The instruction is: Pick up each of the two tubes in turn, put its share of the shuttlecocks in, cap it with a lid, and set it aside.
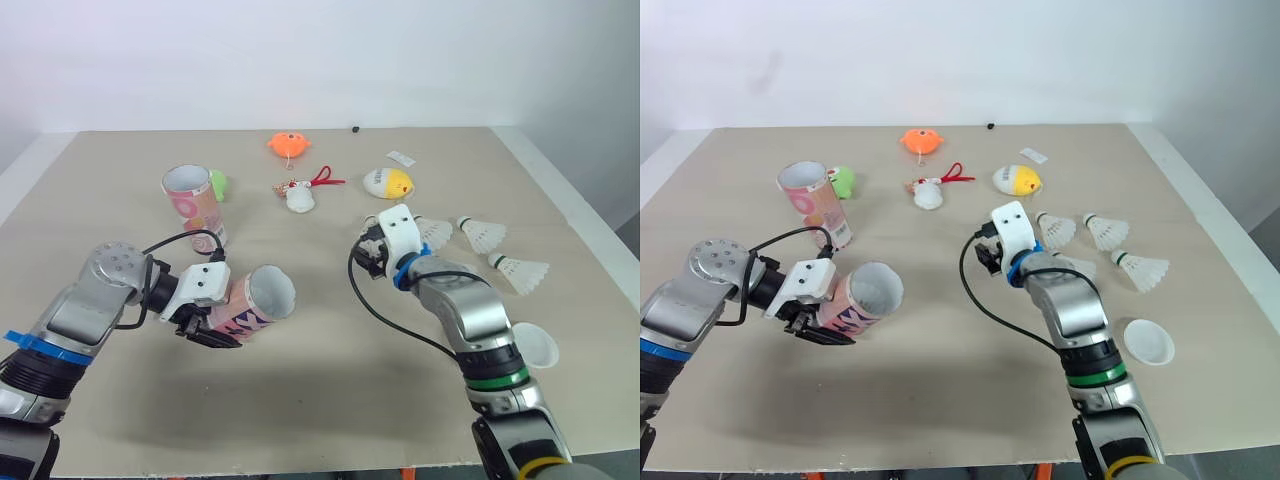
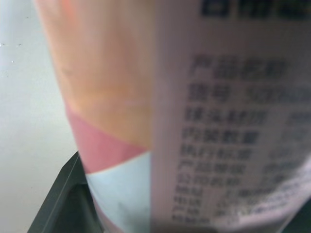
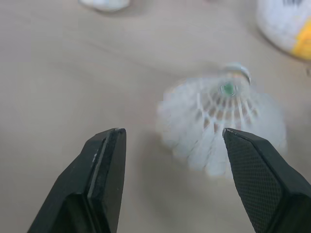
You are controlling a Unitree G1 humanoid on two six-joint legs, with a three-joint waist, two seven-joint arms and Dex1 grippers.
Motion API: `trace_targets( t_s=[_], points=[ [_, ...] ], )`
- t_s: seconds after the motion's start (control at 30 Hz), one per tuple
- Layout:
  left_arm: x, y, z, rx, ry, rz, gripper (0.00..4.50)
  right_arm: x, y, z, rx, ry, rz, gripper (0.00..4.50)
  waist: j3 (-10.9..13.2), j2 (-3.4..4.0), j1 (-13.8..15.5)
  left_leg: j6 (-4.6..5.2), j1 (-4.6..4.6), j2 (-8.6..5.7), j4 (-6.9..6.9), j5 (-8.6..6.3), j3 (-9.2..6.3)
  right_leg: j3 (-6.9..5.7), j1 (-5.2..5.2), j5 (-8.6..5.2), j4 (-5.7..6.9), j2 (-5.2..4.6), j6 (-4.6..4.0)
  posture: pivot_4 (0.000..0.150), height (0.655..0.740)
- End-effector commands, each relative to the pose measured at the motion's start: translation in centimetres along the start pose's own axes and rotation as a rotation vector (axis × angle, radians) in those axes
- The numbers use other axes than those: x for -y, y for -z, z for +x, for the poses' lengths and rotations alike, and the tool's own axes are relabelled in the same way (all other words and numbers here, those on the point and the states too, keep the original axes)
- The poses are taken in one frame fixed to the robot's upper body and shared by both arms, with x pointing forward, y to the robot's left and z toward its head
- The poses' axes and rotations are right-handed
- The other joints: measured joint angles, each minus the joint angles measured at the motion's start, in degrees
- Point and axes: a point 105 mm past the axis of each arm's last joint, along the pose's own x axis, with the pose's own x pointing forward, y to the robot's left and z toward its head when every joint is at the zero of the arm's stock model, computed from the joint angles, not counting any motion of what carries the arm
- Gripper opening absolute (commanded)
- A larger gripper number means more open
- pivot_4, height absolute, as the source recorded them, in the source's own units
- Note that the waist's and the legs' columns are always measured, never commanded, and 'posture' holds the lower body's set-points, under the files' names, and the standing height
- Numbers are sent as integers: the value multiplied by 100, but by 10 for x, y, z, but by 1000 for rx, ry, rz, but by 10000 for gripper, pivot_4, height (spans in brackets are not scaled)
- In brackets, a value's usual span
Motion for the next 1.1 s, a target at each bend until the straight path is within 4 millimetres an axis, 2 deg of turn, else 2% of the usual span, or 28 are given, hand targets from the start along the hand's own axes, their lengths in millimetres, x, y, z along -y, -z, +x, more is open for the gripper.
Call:
trace_targets(
  t_s=[0.03, 0.2, 0.47, 0.53, 0.57, 0.7, 0.77, 0.83, 0.93, 1.0, 1.1],
  points=[
    [8, 2, 11, 8, 46, -17, 29919, -1, -21, 6, 65, 10, -30, 34097, 0, 0, 1, 0, -1, 0, 0, 0, 0, 0, 0, 0, 0, 0, 0, 1500, 7400],
    [7, 2, 11, 11, 38, -20, 29919, -8, -23, 19, 61, 14, -41, 34097, 0, 0, 3, 0, -3, -1, -1, 0, 0, 0, 0, -1, -1, -2, 2, 1500, 7400],
    [8, 3, 10, 11, 24, -29, 29919, 4, -16, 27, 30, 108, -118, 34097, 0, 1, 5, 0, -3, -2, -2, 0, 1, 0, -1, -2, -1, -4, 2, 1500, 7400],
    [8, 3, 10, 12, 22, -32, 29919, 8, -16, 29, 27, 141, -138, 29236, 0, 1, 5, 0, -2, -2, -5, 0, 0, 0, -1, -3, -1, -3, 1, 1500, 7400],
    [8, 3, 10, 12, 22, -32, 29919, 9, -15, 29, 28, 155, -146, 28670, 0, 1, 5, 0, -2, -2, -6, 0, 0, 0, -1, -3, -1, -3, 1, 1500, 7400],
    [9, 3, 9, 11, 18, -35, 29919, 11, -15, 30, 35, 176, -143, 12727, 0, 1, 3, 0, -2, -2, -6, 0, 1, 0, -2, -3, -1, -3, 1, 1500, 7400],
    [9, 3, 9, 11, 17, -36, 29919, 9, -16, 29, 49, 172, -126, 3080, 0, 1, 2, 0, -1, -2, -9, 0, 0, 0, -3, -3, -1, -2, 0, 1500, 7400],
    [9, 4, 9, 12, 17, -36, 29919, 7, -17, 29, 58, 166, -114, 496, 0, 1, 2, 0, -1, -1, -9, 0, 0, 0, -3, -3, -1, -2, -1, 1500, 7400],
    [10, 4, 9, 13, 17, -37, 29919, 7, -18, 27, 67, 160, -104, 496, 0, 1, 3, 0, -2, -1, -10, 0, 0, 0, -3, -4, -1, -3, -1, 1500, 7400],
    [10, 4, 9, 13, 17, -36, 29919, 4, -23, 24, 99, 132, -99, 496, 0, 1, 3, 0, -2, -2, -10, 0, 0, 0, -3, -4, -1, -3, 0, 1500, 7400],
    [10, 4, 10, 15, 18, -35, 29919, -5, -38, 13, 196, 35, -186, 496, 1, 2, 7, 0, -2, -2, -12, 0, 0, 0, -3, -6, -1, -3, 0, 1500, 7400]
  ],
)
